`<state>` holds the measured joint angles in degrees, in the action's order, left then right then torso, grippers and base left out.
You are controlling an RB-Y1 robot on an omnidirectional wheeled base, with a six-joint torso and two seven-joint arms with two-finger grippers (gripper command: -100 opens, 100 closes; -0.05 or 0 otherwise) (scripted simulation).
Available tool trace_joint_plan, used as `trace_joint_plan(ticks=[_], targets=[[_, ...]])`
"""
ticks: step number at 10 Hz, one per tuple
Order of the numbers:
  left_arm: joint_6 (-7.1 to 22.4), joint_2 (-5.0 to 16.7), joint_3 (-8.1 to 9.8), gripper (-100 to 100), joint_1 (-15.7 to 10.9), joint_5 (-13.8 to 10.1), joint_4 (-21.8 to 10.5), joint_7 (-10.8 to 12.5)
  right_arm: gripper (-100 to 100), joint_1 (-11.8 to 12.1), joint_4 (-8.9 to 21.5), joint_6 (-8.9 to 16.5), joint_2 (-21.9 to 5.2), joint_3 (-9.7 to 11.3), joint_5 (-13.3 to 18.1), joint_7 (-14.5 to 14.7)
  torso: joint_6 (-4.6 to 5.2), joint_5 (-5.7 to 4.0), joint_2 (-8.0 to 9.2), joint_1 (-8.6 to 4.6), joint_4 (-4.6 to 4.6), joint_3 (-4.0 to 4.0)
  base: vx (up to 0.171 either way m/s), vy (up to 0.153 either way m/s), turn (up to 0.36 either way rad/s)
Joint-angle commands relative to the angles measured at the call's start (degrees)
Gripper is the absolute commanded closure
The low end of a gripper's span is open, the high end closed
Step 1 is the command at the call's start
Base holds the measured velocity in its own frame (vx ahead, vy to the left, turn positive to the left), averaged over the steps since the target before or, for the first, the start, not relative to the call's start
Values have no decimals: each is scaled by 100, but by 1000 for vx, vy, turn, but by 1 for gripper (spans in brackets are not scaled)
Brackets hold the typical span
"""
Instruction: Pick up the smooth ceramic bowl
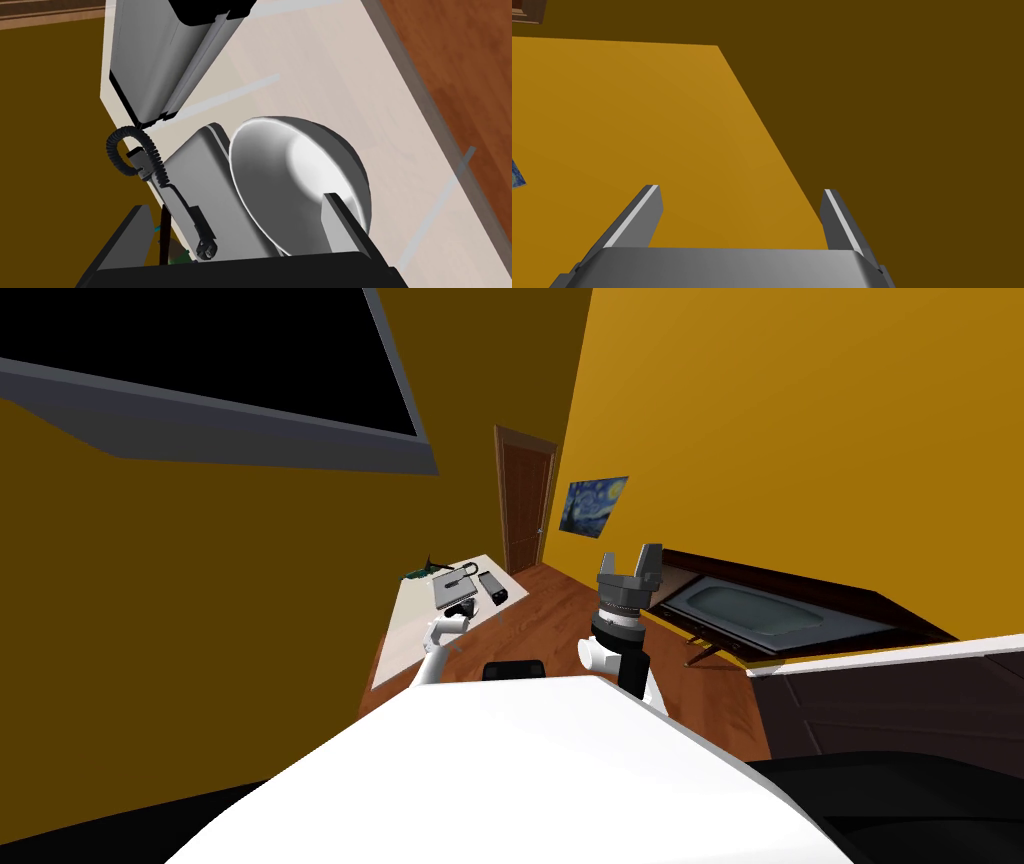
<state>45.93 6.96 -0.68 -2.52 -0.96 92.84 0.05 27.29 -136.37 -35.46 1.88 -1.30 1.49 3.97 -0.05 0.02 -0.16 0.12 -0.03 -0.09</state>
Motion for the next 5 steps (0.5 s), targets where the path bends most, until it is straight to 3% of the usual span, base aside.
trace_joint_plan(ticks=[1, 5], targets=[[163, -34, 9, -100, -14, 11, -36, -23, 0, 0, 0, 0, 0, 0, 0, 0, 0, 0, 0, 0, 0, 0, 31, 14, 32], [729, -68, 124, -100, -271, -92, -543, -151, 0, 0, 0, 0, 0, 0, 0, 0, 2, 0, -3, 0, -1, -2, 47, 23, 71]])
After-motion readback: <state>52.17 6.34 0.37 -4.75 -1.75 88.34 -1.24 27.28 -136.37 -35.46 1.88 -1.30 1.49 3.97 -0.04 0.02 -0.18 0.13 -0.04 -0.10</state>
